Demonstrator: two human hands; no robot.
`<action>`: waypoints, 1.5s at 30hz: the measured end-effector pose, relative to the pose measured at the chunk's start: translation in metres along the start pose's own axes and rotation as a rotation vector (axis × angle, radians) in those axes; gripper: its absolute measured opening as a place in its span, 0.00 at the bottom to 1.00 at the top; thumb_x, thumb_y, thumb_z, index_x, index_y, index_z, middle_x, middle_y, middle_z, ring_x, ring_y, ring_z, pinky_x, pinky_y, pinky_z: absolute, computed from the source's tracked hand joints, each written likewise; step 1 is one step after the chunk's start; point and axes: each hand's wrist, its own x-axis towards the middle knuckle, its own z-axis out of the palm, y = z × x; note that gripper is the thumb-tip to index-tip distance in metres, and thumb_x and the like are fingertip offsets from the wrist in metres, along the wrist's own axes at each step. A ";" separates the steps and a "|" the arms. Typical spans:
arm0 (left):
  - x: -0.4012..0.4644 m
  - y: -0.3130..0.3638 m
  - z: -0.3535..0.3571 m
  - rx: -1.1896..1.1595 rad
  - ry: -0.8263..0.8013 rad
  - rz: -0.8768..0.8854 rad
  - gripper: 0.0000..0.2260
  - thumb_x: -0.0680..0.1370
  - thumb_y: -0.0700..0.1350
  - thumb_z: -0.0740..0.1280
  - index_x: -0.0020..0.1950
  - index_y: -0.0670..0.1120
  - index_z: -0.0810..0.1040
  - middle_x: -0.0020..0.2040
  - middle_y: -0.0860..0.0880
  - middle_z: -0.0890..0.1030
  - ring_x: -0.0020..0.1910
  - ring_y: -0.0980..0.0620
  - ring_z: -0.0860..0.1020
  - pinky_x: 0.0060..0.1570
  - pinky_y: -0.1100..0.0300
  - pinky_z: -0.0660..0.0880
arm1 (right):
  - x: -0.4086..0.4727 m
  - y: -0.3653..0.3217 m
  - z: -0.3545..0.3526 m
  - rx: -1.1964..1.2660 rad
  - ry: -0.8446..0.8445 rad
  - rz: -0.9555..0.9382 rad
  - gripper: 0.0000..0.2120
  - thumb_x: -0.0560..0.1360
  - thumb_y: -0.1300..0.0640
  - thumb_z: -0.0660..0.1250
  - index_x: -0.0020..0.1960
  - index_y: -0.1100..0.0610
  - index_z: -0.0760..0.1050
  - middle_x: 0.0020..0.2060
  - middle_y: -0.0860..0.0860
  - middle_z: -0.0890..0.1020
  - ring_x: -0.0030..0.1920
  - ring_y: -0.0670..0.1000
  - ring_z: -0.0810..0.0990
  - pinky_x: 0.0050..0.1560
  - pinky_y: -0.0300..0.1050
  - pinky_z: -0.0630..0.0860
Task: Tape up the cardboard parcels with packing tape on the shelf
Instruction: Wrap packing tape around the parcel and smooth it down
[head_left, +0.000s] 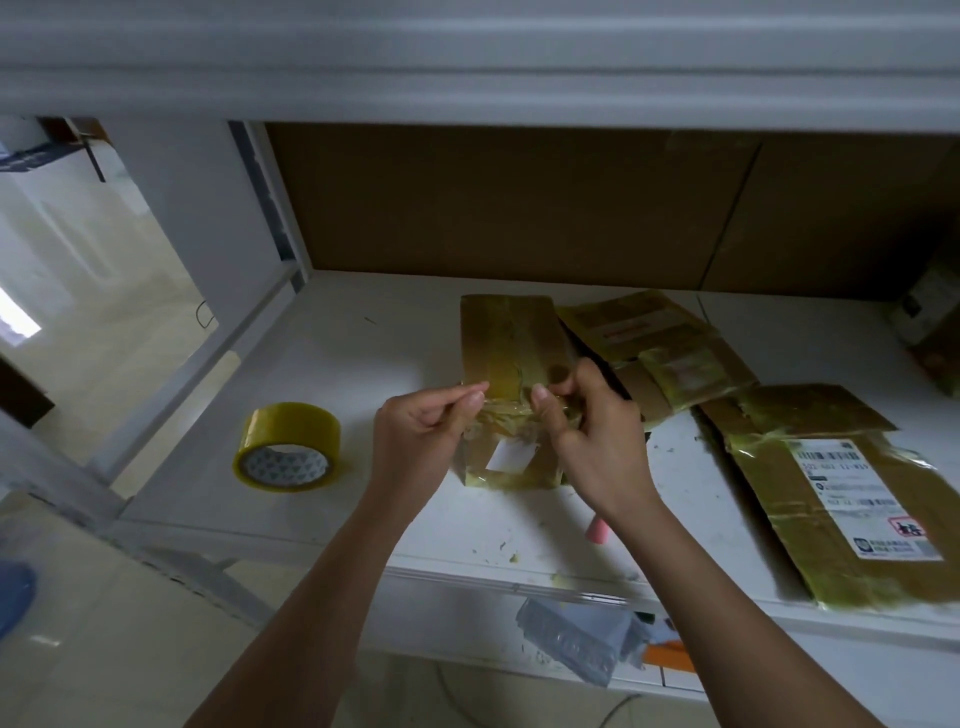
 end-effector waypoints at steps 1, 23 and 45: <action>0.000 0.001 -0.001 -0.027 -0.014 -0.011 0.08 0.77 0.43 0.70 0.54 0.53 0.83 0.45 0.55 0.86 0.47 0.56 0.84 0.50 0.50 0.82 | 0.000 0.000 -0.001 -0.003 -0.007 0.001 0.09 0.79 0.51 0.65 0.44 0.48 0.67 0.40 0.45 0.80 0.34 0.42 0.73 0.34 0.40 0.67; 0.055 0.020 -0.014 -0.143 -0.337 -0.582 0.18 0.80 0.56 0.65 0.66 0.49 0.76 0.56 0.50 0.84 0.57 0.46 0.81 0.65 0.43 0.73 | 0.067 -0.007 -0.017 0.300 -0.330 0.478 0.25 0.78 0.42 0.65 0.72 0.44 0.66 0.63 0.49 0.77 0.60 0.52 0.77 0.64 0.56 0.74; 0.032 -0.008 -0.021 -0.218 -0.273 -0.267 0.27 0.75 0.36 0.72 0.72 0.50 0.71 0.64 0.50 0.78 0.63 0.50 0.78 0.59 0.52 0.78 | 0.037 0.011 0.002 0.250 -0.199 0.148 0.43 0.74 0.51 0.73 0.77 0.49 0.47 0.69 0.49 0.71 0.64 0.50 0.76 0.60 0.52 0.78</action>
